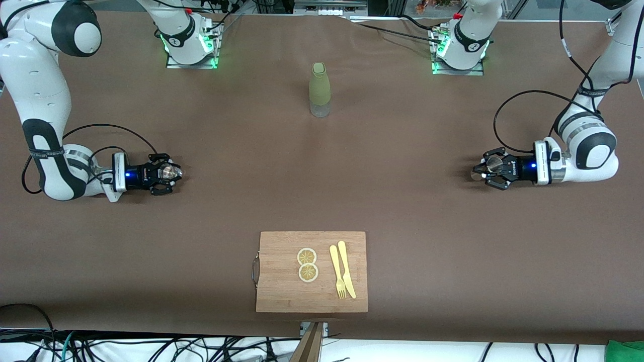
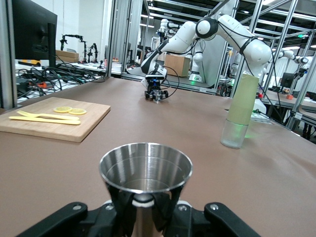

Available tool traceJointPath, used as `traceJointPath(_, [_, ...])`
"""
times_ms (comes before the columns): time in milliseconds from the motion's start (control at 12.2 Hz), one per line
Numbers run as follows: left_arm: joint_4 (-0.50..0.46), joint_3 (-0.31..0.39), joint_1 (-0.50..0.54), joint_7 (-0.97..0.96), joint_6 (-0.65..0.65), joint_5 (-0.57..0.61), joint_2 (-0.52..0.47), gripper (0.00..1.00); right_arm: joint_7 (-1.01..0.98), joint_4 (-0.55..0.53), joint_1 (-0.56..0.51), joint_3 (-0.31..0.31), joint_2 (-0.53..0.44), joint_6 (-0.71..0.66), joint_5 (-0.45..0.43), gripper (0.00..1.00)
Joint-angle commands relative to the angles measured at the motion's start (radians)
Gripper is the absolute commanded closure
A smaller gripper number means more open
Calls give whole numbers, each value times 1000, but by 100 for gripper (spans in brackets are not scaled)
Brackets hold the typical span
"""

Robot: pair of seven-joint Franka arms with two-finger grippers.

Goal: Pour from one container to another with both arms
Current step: 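Close the right gripper on the glass while the left gripper grasps the jigger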

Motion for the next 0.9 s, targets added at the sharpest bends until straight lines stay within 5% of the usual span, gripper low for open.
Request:
traceJointPath(0, [-28, 4, -27, -5, -4, -41, -18, 100, 8, 37, 15, -6, -2, -15, -21, 63])
traceJointPath(821, [-79, 4, -151, 9, 42, -161, -5, 100, 38, 43, 32, -6, -6, -12, -47, 76])
